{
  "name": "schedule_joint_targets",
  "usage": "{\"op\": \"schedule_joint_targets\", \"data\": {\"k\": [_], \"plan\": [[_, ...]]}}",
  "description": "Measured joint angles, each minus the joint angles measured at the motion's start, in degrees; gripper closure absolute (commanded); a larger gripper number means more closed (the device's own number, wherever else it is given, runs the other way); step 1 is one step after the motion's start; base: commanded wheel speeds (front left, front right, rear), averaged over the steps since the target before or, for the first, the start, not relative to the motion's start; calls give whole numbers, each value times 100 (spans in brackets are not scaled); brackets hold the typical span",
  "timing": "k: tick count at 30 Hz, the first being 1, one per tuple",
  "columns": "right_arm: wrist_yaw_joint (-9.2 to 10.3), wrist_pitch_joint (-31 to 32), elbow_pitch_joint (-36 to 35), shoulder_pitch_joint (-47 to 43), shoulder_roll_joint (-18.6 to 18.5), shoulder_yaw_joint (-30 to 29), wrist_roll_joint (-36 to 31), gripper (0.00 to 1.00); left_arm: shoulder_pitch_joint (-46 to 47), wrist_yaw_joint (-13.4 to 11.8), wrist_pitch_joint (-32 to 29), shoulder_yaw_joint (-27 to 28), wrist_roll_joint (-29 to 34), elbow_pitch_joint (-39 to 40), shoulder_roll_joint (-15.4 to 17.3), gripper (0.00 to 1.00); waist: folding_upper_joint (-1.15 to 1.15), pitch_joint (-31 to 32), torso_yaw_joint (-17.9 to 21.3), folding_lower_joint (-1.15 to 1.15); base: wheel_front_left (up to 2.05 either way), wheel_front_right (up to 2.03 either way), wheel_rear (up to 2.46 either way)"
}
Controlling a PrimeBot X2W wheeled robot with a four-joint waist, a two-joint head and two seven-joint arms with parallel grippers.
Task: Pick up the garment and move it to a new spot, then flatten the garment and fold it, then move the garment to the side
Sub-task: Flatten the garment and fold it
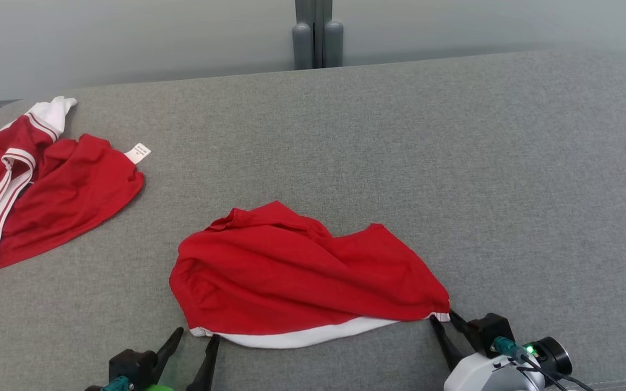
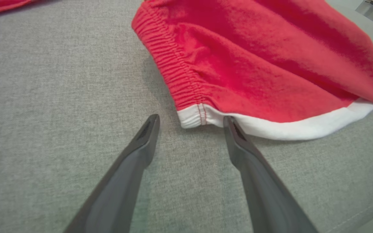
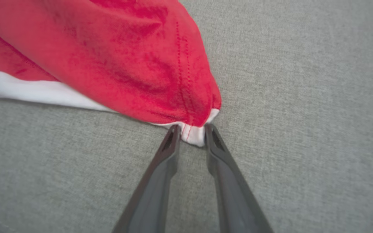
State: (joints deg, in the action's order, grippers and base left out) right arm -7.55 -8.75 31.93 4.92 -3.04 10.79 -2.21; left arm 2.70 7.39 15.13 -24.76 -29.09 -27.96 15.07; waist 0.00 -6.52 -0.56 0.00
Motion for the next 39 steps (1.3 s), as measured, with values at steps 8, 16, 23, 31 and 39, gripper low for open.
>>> {"op": "schedule_joint_targets", "data": {"k": [8,16,23,31,39], "plan": [[0,1,-21,120,9,13,2,80,204,0,0,-208,-225,-75,112,56,0,-161,45,0,0,0,0],[-3,-59,10,142,35,20,370,100,292,0,0,-456,-311,38,205,100,0,-150,90,0,0,0,0],[1,92,-832,106,23,102,2125,100,81,0,-1,-762,-898,743,517,100,0,77,124,0,0,0,0],[3,1251,-3528,-461,-396,-487,3863,100,-413,0,-872,-833,-2251,3626,1828,100,0,475,170,0,0,0,0],[8,2639,-5898,-669,-87,-1449,5050,100,-169,-94,-1740,-182,-3406,6716,2660,100,0,629,306,0,0,0,0]]}}
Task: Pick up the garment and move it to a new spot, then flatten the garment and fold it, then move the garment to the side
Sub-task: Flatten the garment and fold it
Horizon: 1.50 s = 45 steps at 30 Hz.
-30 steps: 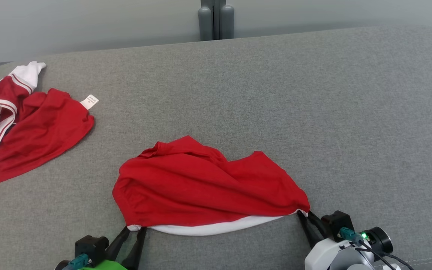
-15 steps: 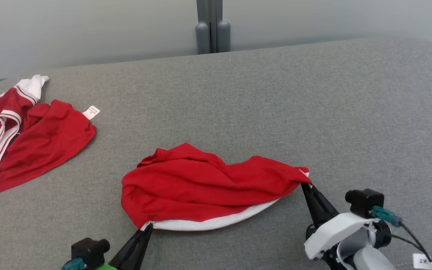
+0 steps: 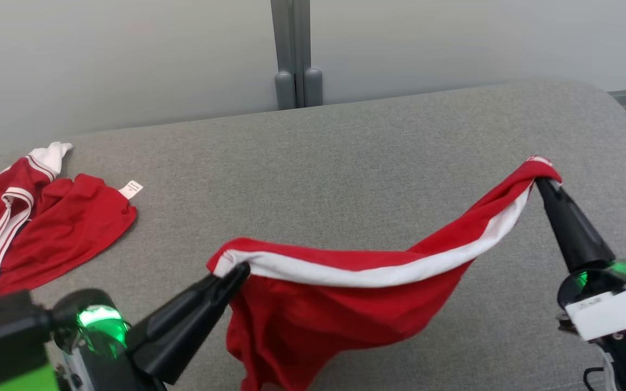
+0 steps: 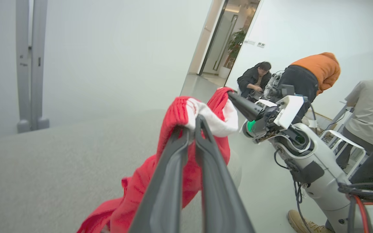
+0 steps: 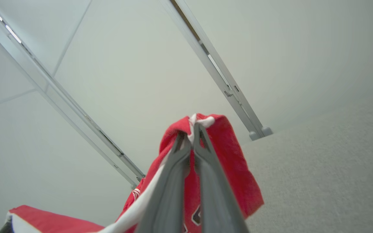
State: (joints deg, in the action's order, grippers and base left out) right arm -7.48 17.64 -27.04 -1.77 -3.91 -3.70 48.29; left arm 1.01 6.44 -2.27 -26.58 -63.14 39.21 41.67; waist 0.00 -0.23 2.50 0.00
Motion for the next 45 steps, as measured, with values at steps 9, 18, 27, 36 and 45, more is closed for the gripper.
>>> {"op": "schedule_joint_targets", "data": {"k": [9,18,27,36,45], "plan": [[0,227,-29,838,96,-396,1229,100,1933,-739,-1042,1042,-1703,612,291,100,0,-521,161,0,0,0,0],[0,158,1993,4166,107,348,553,100,4897,-902,-2005,760,-1399,-1872,138,100,0,-1623,322,0,0,0,0],[-1,-1944,6378,8454,103,1024,1057,100,7596,-93,-490,335,360,-5131,-995,100,0,-2794,508,1,0,0,0],[-1,-2967,8457,8420,108,2720,2403,100,6765,87,667,-612,363,-6078,-1073,100,0,-3234,646,1,0,0,0],[-15,-3185,7777,5590,-15,3045,2850,100,4029,88,1573,-2059,-82,-4946,-583,100,0,-2793,564,0,0,0,0]]}}
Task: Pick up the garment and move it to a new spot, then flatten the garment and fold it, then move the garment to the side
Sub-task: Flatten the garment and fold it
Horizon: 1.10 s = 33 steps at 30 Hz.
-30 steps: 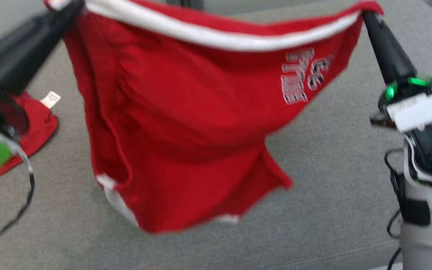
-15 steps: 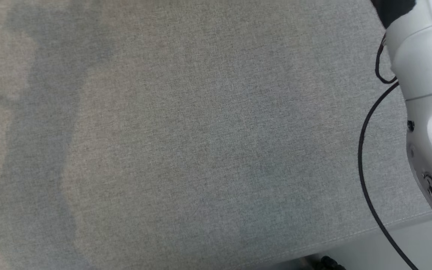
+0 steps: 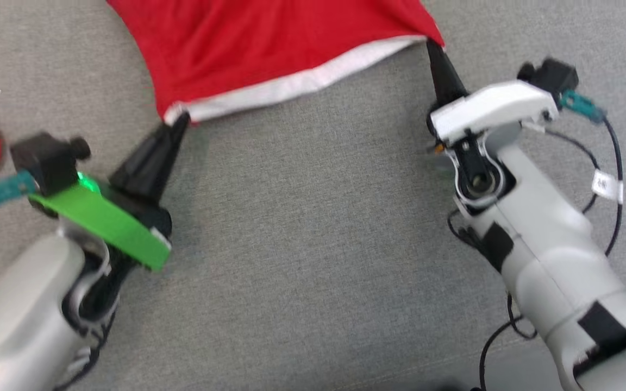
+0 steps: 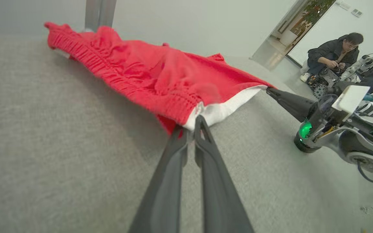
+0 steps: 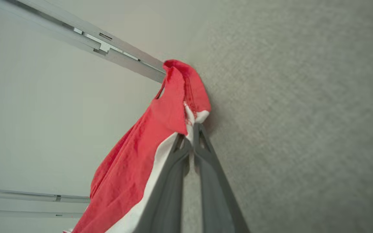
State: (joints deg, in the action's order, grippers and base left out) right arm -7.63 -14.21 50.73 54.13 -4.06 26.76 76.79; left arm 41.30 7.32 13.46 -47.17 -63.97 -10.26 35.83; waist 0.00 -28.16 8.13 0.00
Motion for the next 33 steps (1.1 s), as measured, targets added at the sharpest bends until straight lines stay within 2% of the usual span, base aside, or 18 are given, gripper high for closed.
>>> {"op": "schedule_joint_targets", "data": {"k": [3,7,12,15,18,25,29,33], "plan": [[-46,69,-860,-1190,-312,-93,202,100,-826,2,120,-125,64,73,81,100,0,277,-73,0,0,0,0],[-51,322,-2073,-2930,-828,-170,444,100,-2232,-15,149,-15,-147,390,-82,100,0,749,-162,0,0,0,0],[4,463,-3201,-5222,-1652,-492,765,100,-3742,-314,156,487,-103,981,-232,100,0,1355,-239,0,0,0,0],[15,445,-3820,-6004,-1970,-794,879,100,-4238,-331,158,726,-51,1361,-287,100,0,1648,-288,0,0,0,0],[15,417,-4101,-6351,-2170,-1020,825,100,-4418,-328,158,846,-26,1506,-288,100,0,1855,-349,0,0,0,0],[15,595,-4307,-6383,-2168,-1370,129,100,-4381,-357,158,970,154,1508,-357,100,0,2092,-504,0,0,0,0],[15,889,-4332,-6258,-1896,-1633,-612,100,-4361,-378,158,971,207,1471,-381,100,0,2172,-539,0,0,0,0],[15,1298,-4459,-6161,-1443,-2025,-1482,100,-4363,-381,158,949,208,1433,-432,100,0,2251,-557,0,0,0,0]]}}
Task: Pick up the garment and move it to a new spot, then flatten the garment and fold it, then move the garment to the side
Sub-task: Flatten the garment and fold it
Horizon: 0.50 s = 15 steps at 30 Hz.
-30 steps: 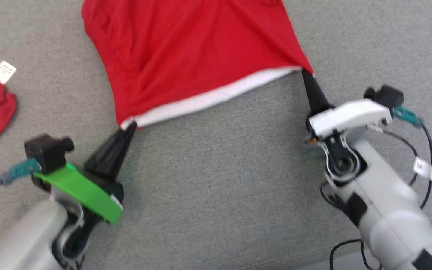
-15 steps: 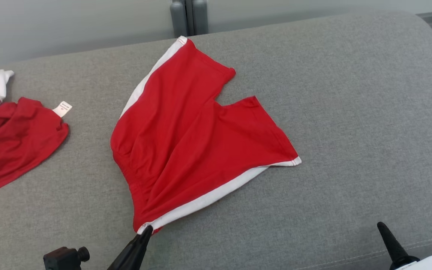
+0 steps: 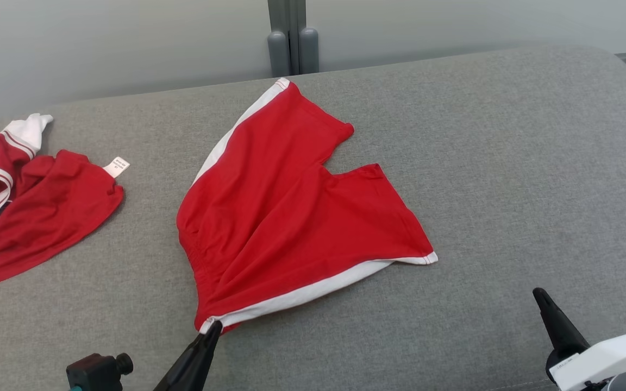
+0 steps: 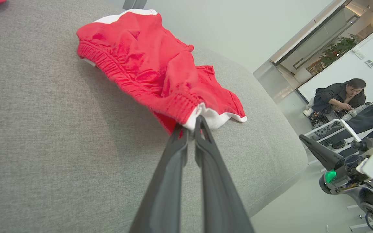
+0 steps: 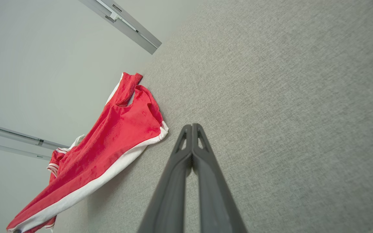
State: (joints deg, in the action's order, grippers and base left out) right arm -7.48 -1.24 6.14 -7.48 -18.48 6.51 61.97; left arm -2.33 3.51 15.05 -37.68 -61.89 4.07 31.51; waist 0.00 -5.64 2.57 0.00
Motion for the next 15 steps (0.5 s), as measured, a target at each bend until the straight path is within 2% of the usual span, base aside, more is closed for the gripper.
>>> {"op": "schedule_joint_targets", "data": {"k": [3,4,5,6,7,8,9,10,15], "plan": [[0,315,-198,46,360,-333,-812,100,-2,-66,0,43,79,-83,-75,100,0,33,-38,0,0,0,0],[0,376,-278,70,472,-447,-1070,100,-1,-105,0,71,148,-122,-103,93,0,43,-51,0,0,0,0],[0,415,-375,96,616,-591,-1384,100,-2,-143,0,115,227,-182,-154,69,0,55,-66,0,0,0,0],[0,436,-482,108,734,-700,-1756,94,-3,-158,0,192,302,-245,-215,46,0,68,-82,0,0,0,0],[0,467,-604,121,856,-777,-2118,69,-3,-165,0,249,410,-309,-269,0,0,81,-97,0,0,0,0],[0,466,-695,144,985,-859,-2313,52,-5,-177,0,288,497,-372,-318,0,0,90,-108,0,0,0,0],[0,452,-780,191,1187,-980,-2461,11,-13,-179,0,387,604,-452,-413,0,0,103,-122,0,0,0,0],[-1,414,-848,219,1307,-1043,-2628,0,-21,-200,1,495,708,-536,-511,0,0,119,-134,0,0,0,0],[0,205,-938,333,1435,-1084,-3618,0,-164,-155,9,869,1310,-940,-864,0,0,228,-163,0,0,0,0]]}}
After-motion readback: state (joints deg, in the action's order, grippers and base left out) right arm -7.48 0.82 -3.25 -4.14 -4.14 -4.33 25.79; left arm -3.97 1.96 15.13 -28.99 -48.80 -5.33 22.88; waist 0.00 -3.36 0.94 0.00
